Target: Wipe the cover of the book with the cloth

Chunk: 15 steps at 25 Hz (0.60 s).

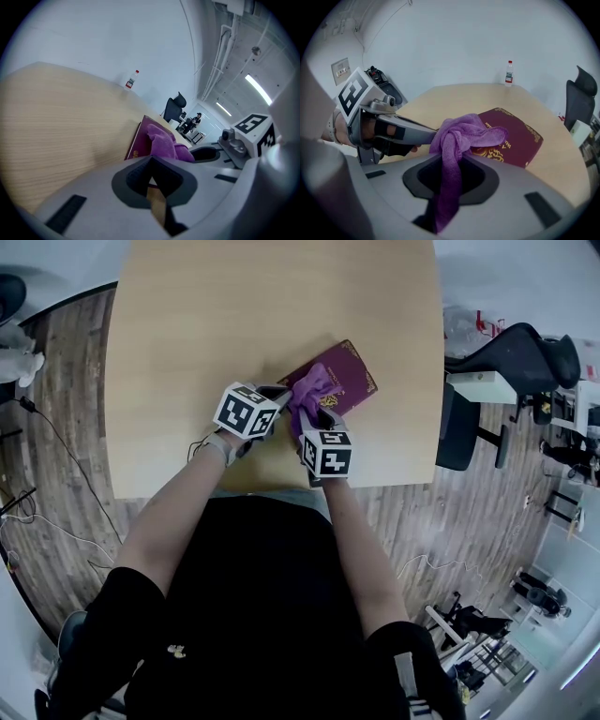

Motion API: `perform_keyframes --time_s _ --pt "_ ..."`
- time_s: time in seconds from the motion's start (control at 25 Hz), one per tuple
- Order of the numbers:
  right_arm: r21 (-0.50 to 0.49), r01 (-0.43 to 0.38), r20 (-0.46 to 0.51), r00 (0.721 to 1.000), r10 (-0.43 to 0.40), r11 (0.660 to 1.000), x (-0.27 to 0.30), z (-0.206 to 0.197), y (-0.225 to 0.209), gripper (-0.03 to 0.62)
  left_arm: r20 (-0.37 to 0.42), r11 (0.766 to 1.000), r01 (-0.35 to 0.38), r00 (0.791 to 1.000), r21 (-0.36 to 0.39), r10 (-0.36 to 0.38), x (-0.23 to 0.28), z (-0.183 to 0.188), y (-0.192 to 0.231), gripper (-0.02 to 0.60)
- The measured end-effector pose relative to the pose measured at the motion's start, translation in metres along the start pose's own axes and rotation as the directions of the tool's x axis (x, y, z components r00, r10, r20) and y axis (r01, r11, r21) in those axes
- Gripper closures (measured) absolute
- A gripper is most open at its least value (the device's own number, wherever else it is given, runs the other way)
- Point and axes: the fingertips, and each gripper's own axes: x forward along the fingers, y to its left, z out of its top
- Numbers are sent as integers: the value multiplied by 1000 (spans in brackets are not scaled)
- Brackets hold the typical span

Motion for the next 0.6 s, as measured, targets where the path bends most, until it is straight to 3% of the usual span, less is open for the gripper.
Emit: perform_keyframes --time_s 0.24,0.6 --pt "5 -38 -22 999 38 999 -8 -10 -4 502 4 1000 -6 1000 5 6 0 0 0 563" --pt "57 -4 -17 1000 5 998 -14 -10 -46 505 1 1000 -9 1000 6 9 0 0 0 563"
